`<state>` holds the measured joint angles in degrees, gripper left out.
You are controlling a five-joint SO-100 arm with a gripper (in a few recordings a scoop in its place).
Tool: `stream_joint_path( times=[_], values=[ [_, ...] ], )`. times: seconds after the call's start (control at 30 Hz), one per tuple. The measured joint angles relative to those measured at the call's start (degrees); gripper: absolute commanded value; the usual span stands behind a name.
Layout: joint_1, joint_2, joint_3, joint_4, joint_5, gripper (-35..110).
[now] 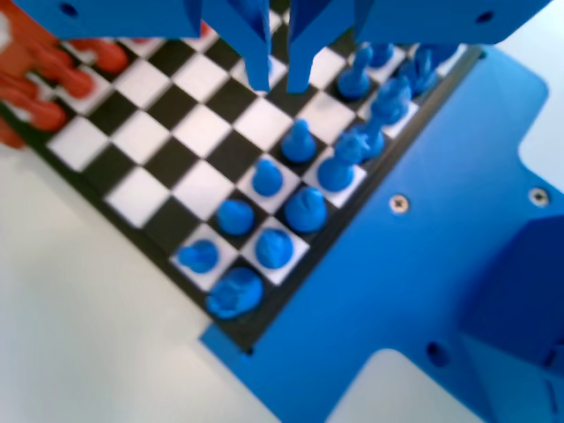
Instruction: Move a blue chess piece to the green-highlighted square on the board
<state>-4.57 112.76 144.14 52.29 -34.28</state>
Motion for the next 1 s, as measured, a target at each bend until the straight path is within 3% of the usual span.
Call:
stream_joint_path(
  times=[0.4,1.0],
  values=[
    [2.81,-2.9,4.31,-8.17,1.05,5],
    [2.55,-5.19,5.27,-11.43,2.02,8]
  ],
)
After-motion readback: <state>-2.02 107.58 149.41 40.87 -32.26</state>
